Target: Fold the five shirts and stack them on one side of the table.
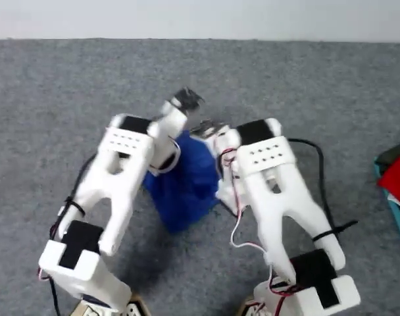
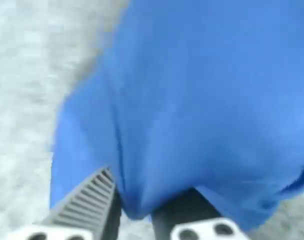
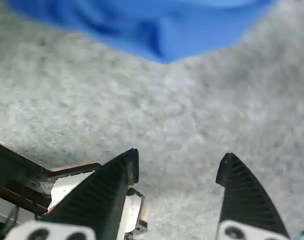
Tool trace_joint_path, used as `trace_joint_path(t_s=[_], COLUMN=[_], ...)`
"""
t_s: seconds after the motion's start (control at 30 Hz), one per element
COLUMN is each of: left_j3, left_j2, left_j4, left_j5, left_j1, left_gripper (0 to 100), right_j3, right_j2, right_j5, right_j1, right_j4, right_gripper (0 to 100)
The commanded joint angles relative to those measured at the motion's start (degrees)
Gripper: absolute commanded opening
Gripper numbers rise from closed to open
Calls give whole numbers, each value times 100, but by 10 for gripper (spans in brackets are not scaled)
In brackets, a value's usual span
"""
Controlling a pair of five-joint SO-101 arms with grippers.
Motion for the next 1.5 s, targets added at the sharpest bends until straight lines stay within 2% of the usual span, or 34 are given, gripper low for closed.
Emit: trace_joint_path(t_s=[0.0,0.13,0.23,0.5,0.57,0.77,0.9,1.07,1.13,1.2,1.33,1.47], left_j3=[-884,-1279,-1270,-963,-963,-1332,-1833,-2492,-2545,-2343,-1648,-1209], left_j2=[-26,-26,-18,774,993,976,563,-26,-290,-598,-1301,-1767], left_j4=[589,1442,1758,1582,1626,1785,1837,2488,2892,2910,2884,2875], left_j5=[466,484,484,475,475,519,519,510,484,475,-193,-800], left_j1=[-712,-1196,-1732,-3886,-4211,-4633,-4747,-4976,-5108,-5380,-6127,-6884], left_gripper=[13,13,13,17,55,323,327,327,327,327,326,310], right_j3=[-167,-281,-281,-281,-281,-290,-290,-290,-334,-545,-1618,-3165], right_j2=[-207,-163,-189,-215,-215,-163,-154,-4,295,725,1815,2976], right_j5=[18,18,18,18,18,53,141,325,316,308,308,325], right_j1=[-180,-127,-127,-127,-154,-171,-453,-1068,-1253,-1341,-1411,-1666], right_j4=[145,145,189,198,171,-40,-338,-936,-1165,-1341,-1341,-875], right_gripper=[264,264,263,263,263,266,267,267,268,268,273,360])
